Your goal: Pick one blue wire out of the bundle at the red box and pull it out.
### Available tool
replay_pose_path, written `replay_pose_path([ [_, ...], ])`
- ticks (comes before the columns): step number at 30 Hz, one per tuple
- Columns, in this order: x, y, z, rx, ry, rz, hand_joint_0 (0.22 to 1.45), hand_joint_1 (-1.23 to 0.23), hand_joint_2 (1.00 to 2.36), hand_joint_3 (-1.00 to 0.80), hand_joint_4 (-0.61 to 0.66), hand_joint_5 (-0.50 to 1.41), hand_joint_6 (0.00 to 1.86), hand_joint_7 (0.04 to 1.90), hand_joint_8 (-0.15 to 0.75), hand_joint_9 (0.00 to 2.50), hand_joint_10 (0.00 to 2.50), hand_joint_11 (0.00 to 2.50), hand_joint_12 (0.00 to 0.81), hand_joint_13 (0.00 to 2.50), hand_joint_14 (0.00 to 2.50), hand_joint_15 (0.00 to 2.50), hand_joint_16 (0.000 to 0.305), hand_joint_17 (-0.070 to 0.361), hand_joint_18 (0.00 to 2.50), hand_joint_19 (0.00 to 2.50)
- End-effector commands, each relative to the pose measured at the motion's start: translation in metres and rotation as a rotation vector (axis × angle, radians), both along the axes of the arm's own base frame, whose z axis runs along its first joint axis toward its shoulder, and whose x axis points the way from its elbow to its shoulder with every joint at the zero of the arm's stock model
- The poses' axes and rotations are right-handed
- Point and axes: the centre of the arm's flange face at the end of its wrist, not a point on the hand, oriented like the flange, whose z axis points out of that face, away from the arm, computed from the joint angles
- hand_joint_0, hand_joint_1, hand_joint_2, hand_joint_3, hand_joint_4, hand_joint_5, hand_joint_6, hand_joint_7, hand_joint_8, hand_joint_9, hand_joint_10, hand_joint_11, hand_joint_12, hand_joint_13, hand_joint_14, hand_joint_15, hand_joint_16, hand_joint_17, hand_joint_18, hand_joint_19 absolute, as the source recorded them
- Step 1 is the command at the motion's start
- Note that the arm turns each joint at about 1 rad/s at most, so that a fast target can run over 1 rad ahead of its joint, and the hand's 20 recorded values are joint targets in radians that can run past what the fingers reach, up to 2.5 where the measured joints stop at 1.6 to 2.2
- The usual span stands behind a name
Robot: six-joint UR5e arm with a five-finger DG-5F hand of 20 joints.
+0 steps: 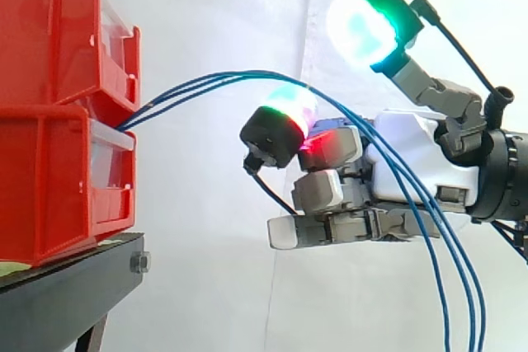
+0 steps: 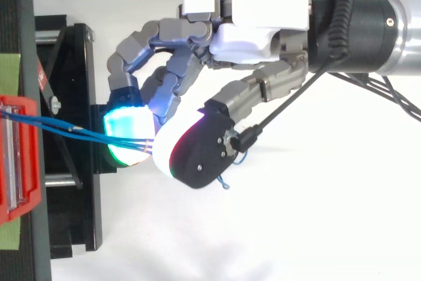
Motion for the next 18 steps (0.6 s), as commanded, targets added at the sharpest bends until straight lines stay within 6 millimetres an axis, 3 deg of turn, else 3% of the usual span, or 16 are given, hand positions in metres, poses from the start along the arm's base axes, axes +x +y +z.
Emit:
replay_pose_path([
  [1, -0.0001, 0.0000, -0.0002, 0.000, 0.000, 0.000, 0.46, -0.82, 1.00, -0.50, 0.17, -0.14, 0.86, 1.08, 0.300, 1.01, 0.02, 1.12, 0.405, 0.89, 0.03, 0.91, 0.065, 0.147, 0.43, 0.49],
  [7, 0.0003, 0.0000, 0.0005, 0.000, -0.001, 0.000, 0.54, -0.86, 1.00, -0.50, 0.14, -0.13, 0.87, 1.12, 0.274, 0.99, 0.02, 1.12, 0.376, 0.86, 0.03, 0.92, 0.060, 0.135, 0.38, 0.49],
  [18, 0.0000, 0.0000, 0.0000, 0.000, -0.001, 0.000, 0.61, -0.87, 1.02, -0.24, 0.03, -0.13, 0.89, 1.22, 0.264, 1.01, 0.03, 1.14, 0.363, 0.87, 0.03, 0.92, 0.056, 0.126, 0.41, 0.49],
])
